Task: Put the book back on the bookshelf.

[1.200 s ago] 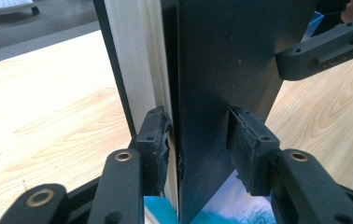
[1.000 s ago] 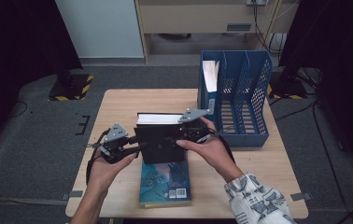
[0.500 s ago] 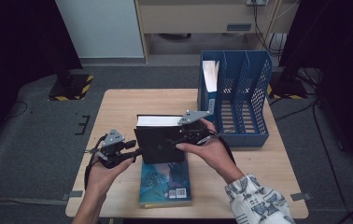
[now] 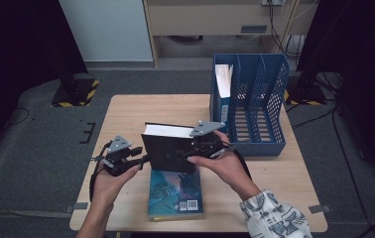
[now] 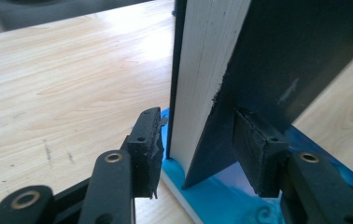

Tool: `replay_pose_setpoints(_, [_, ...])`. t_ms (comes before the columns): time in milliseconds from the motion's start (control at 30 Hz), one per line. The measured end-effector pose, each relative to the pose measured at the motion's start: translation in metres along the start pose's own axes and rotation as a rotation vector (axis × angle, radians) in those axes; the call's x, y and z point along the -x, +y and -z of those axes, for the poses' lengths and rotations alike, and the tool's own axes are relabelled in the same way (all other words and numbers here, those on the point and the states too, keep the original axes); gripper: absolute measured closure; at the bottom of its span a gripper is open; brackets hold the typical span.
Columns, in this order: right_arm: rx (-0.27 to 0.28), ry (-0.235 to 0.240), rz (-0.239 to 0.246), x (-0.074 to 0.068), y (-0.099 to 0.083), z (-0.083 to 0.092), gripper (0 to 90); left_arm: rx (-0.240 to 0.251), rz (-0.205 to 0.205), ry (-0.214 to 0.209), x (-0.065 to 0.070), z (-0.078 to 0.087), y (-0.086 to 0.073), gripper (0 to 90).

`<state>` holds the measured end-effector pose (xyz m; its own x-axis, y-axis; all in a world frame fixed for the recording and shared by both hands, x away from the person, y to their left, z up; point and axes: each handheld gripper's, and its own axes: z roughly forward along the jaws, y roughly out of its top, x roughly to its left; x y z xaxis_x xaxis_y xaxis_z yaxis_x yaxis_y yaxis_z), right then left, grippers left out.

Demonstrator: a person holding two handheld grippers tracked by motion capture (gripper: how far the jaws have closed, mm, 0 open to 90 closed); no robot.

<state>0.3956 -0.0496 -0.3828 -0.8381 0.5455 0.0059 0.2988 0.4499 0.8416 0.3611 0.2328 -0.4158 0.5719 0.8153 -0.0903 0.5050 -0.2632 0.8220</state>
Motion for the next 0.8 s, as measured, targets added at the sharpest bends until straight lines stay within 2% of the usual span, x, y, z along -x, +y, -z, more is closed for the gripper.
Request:
replay_pose_setpoints(67, [-0.003, 0.007, -0.012, -0.002, 0.001, 0.0, 25.2, -0.005, -0.001, 0.008, -0.003, -0.002, 0.002, 52.8])
replay_pose_setpoints(200, [-0.001, 0.006, -0.006, -0.005, 0.0, 0.001, 27.3, 0.0, 0.008, 0.023, -0.007, -0.006, 0.005, 53.4])
replay_pose_setpoints(400, [0.003, 0.013, -0.003, -0.009, 0.001, 0.0, 29.1, 0.007, 0.029, 0.02, -0.013, -0.012, 0.008, 52.8])
replay_pose_setpoints(533, [0.009, 0.023, 0.0, -0.009, 0.005, -0.005, 28.0, 0.009, 0.035, 0.016, -0.013, -0.015, 0.008, 51.5])
replay_pose_setpoints(667, [0.025, 0.019, -0.009, -0.008, 0.011, -0.01, 27.4, -0.001, 0.022, 0.016, -0.01, -0.017, 0.009, 51.0])
replay_pose_setpoints(800, [0.041, 0.009, -0.02, -0.004, 0.012, -0.014, 36.7, -0.002, 0.026, 0.011, -0.011, -0.016, 0.002, 47.2])
